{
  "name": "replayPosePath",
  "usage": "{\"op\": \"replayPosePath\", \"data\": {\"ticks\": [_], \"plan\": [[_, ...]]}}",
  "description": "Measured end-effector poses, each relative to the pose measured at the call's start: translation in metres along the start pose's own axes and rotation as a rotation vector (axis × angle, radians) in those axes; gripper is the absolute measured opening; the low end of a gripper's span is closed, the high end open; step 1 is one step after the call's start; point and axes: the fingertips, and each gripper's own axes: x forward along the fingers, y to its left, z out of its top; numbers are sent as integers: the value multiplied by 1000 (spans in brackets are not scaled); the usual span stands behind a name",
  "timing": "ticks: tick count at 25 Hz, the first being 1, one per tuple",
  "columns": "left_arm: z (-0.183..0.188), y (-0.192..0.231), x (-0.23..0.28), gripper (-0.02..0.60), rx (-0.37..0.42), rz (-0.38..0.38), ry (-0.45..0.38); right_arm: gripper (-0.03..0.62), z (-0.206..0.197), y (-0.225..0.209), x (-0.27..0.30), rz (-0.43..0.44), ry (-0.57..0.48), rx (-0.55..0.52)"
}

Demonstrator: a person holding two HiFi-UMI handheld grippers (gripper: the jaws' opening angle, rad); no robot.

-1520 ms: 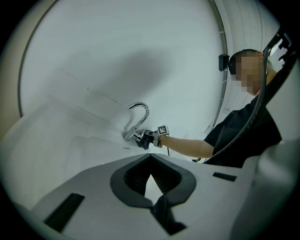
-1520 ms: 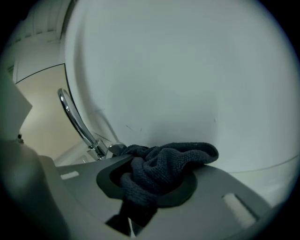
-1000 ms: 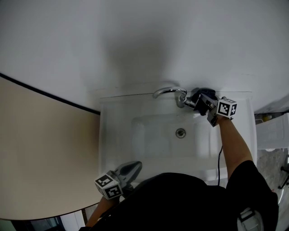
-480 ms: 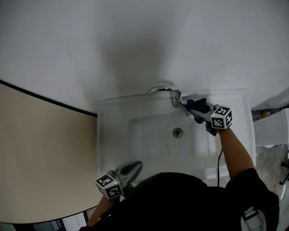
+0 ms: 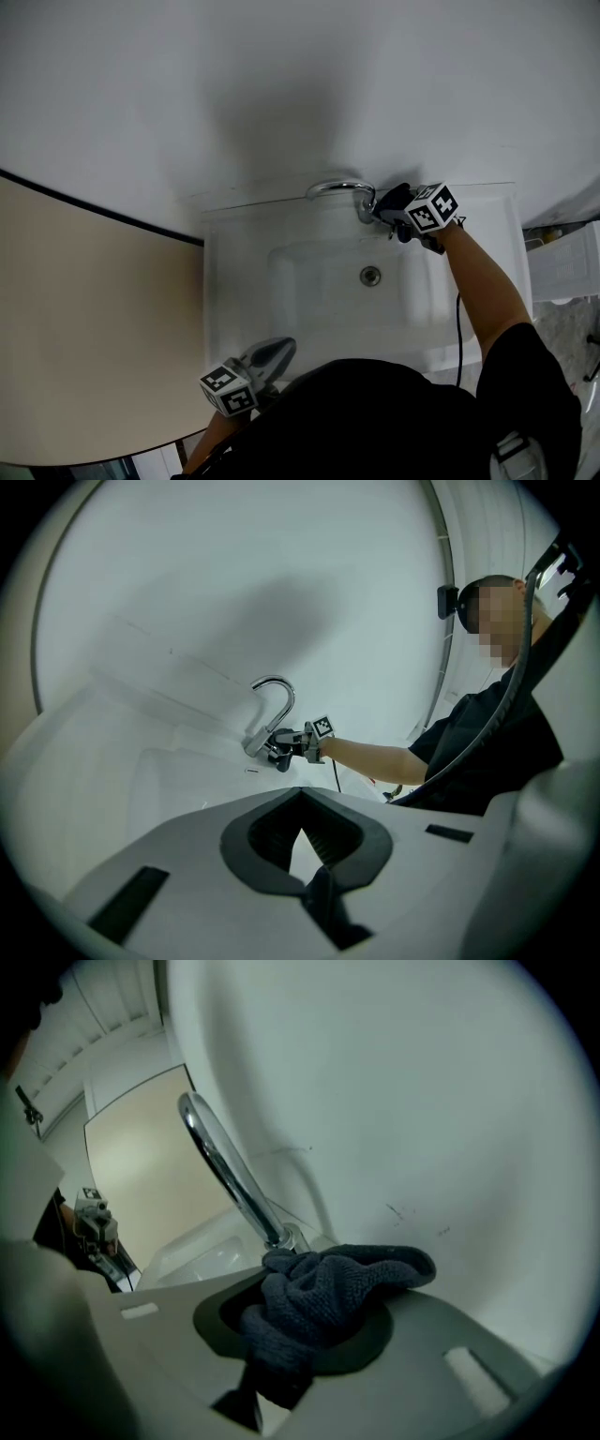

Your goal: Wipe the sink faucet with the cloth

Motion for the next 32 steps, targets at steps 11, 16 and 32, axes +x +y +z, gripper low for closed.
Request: {"op": "replayPosePath", "data": {"ticks": [11,16,32], "plan": [[-5,8,-12,-8,-23,13,-17,95,-27,-17,-18,-64,244,-82],[-1,-2,-3,-8,3,-4,-7,97,-2,-12,2,-117,146,-157],[3,-3,-5,-8,11,-3,-11,96,35,-5,-6,-196,-16,-163]]}}
